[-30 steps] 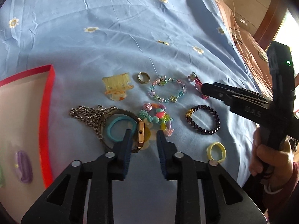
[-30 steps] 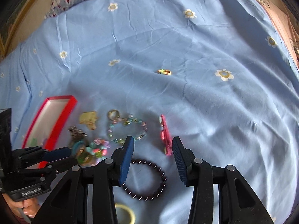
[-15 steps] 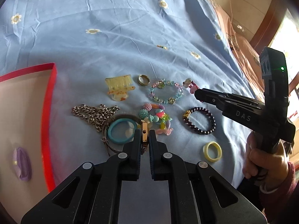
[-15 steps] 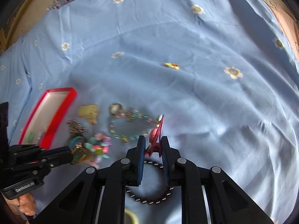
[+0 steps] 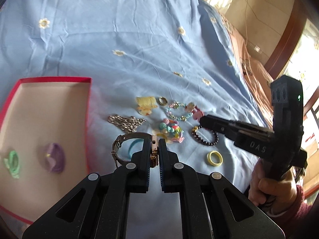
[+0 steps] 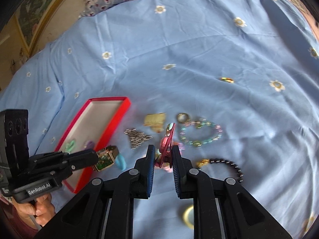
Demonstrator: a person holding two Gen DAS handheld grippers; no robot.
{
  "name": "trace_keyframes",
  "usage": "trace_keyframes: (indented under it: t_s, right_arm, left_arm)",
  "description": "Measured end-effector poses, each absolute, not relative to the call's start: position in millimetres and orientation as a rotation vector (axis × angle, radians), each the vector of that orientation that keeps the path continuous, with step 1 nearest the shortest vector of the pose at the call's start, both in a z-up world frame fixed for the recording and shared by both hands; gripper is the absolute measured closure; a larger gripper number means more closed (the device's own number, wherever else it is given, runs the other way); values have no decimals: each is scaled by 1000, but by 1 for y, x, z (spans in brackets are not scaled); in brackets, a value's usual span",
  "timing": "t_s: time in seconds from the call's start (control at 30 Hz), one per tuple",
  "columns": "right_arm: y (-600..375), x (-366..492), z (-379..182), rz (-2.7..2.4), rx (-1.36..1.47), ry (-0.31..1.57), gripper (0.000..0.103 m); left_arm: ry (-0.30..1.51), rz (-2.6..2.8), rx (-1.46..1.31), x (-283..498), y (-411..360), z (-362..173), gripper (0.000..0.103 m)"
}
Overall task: Organize jewelry
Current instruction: 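Carry the watch and keychain into the red box and open both tools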
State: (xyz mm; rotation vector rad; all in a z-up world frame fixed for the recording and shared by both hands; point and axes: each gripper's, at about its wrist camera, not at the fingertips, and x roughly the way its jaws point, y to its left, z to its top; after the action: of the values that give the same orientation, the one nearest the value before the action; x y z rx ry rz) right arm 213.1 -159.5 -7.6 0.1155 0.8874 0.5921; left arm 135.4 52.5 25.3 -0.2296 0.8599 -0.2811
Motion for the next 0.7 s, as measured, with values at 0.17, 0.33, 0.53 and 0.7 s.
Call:
trace_keyframes:
  t_s: [0.17,0.33,0.53,0.7]
  right_arm:
    - [-139,201,-1,644,107,880,86]
    - [-116,193,1,691,93,885,86]
    - [-83,188,1,758,71,895,86]
    - [-52,188,2,812,51,893,86]
  left_arm:
    - [823,-238,-250,122,75,36,97]
    - [797,-180,-270,112,102,41,97]
    - [775,-106,-295,104,135,41,97]
    - [767,-52,-312,104,163,37,97]
